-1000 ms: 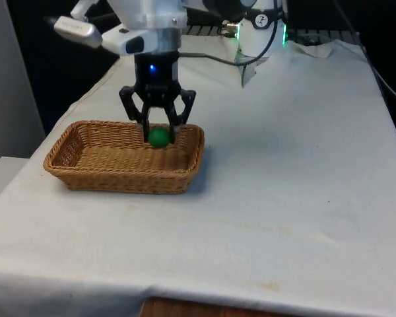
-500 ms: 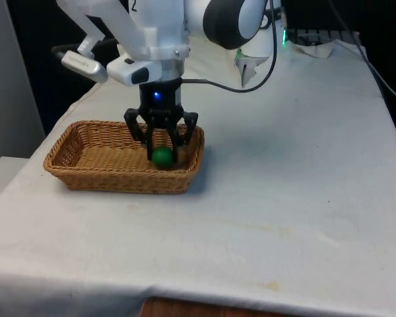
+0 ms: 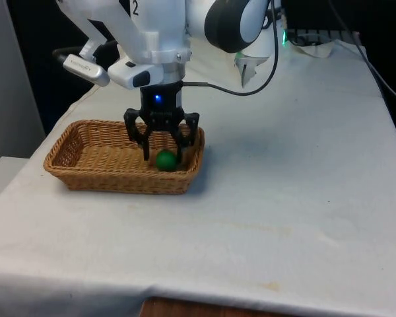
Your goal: Pick up the ball and place it into the basket.
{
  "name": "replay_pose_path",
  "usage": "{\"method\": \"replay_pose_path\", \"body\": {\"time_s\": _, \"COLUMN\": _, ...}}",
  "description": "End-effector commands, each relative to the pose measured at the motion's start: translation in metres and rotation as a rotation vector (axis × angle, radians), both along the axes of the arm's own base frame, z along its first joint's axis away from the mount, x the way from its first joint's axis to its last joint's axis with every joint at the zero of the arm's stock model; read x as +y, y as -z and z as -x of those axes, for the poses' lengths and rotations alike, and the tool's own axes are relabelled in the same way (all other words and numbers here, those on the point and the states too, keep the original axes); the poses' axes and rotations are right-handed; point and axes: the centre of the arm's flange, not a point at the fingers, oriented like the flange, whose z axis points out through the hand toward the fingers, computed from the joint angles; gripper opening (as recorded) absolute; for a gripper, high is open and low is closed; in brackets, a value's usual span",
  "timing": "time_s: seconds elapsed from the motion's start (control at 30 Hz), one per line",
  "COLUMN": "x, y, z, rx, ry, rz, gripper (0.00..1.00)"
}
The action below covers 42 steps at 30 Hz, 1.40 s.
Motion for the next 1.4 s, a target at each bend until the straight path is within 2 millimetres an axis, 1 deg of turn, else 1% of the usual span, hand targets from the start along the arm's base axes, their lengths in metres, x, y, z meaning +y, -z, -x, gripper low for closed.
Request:
{"method": "replay_pose_path", "body": {"time_s": 0.0, "x": 0.0, "y": 0.001, "z": -0.001, "rx": 0.004, "ry": 0.001, "rz": -0.001, "gripper": 0.44}}
{"method": "replay_pose_path", "body": {"time_s": 0.03, "x": -0.001, "y": 0.001, "z": -0.001, "rx": 0.005, "ry": 0.001, "rz": 0.0, "gripper": 0.62}}
{"method": "replay_pose_path", "body": {"time_s": 0.17, "x": 0.0, "y": 0.001, "z": -0.001, "rx": 0.006, "ry": 0.001, "rz": 0.0, "gripper": 0.97}}
{"method": "replay_pose_path", "body": {"time_s": 0.2, "x": 0.0, "y": 0.0, "z": 0.0, "rx": 0.001, "ry": -0.001, "rz": 0.0, "gripper": 1.0}}
{"method": "replay_pose_path", "body": {"time_s": 0.4, "x": -0.001, "y": 0.001, "z": -0.001, "rx": 0.006, "ry": 0.001, "rz": 0.0, "gripper": 1.0}}
{"method": "replay_pose_path", "body": {"time_s": 0.43, "x": -0.001, "y": -0.008, "z": -0.001, "rx": 0.003, "ry": 0.0, "rz": 0.001, "gripper": 1.0}}
{"method": "replay_pose_path", "body": {"time_s": 0.5, "x": -0.002, "y": -0.015, "z": 0.0, "rx": 0.0, "ry": 0.001, "rz": 0.001, "gripper": 1.0}}
{"method": "replay_pose_path", "body": {"time_s": 0.53, "x": -0.002, "y": -0.007, "z": -0.002, "rx": -0.007, "ry": 0.0, "rz": 0.002, "gripper": 1.0}}
{"method": "replay_pose_path", "body": {"time_s": 0.57, "x": -0.002, "y": -0.018, "z": -0.001, "rx": -0.002, "ry": 0.0, "rz": 0.0, "gripper": 1.0}}
{"method": "replay_pose_path", "body": {"time_s": 0.63, "x": -0.003, "y": -0.025, "z": 0.0, "rx": -0.003, "ry": 0.0, "rz": -0.002, "gripper": 1.0}}
{"method": "replay_pose_path", "body": {"time_s": 0.67, "x": -0.003, "y": -0.032, "z": 0.001, "rx": -0.004, "ry": -0.001, "rz": -0.005, "gripper": 1.0}}
{"method": "replay_pose_path", "body": {"time_s": 0.8, "x": -0.004, "y": -0.046, "z": 0.002, "rx": -0.008, "ry": -0.002, "rz": -0.009, "gripper": 1.0}}
{"method": "replay_pose_path", "body": {"time_s": 0.83, "x": -0.004, "y": -0.042, "z": 0.001, "rx": -0.012, "ry": -0.004, "rz": -0.014, "gripper": 1.0}}
{"method": "replay_pose_path", "body": {"time_s": 0.87, "x": -0.004, "y": -0.049, "z": 0.003, "rx": -0.009, "ry": -0.003, "rz": -0.009, "gripper": 1.0}}
{"method": "replay_pose_path", "body": {"time_s": 0.97, "x": -0.004, "y": -0.059, "z": 0.004, "rx": -0.012, "ry": -0.005, "rz": -0.013, "gripper": 1.0}}
{"method": "replay_pose_path", "body": {"time_s": 1.0, "x": -0.004, "y": -0.065, "z": 0.004, "rx": -0.015, "ry": -0.007, "rz": -0.015, "gripper": 1.0}}
{"method": "replay_pose_path", "body": {"time_s": 1.13, "x": 0.003, "y": -0.078, "z": 0.005, "rx": -0.017, "ry": -0.012, "rz": -0.022, "gripper": 1.0}}
{"method": "replay_pose_path", "body": {"time_s": 1.17, "x": 0.001, "y": -0.077, "z": 0.003, "rx": -0.02, "ry": -0.016, "rz": -0.029, "gripper": 1.0}}
{"method": "replay_pose_path", "body": {"time_s": 1.27, "x": 0.012, "y": -0.09, "z": 0.006, "rx": -0.015, "ry": -0.019, "rz": -0.026, "gripper": 1.0}}
{"method": "replay_pose_path", "body": {"time_s": 1.37, "x": 0.02, "y": -0.096, "z": 0.007, "rx": -0.009, "ry": -0.023, "rz": -0.025, "gripper": 1.0}}
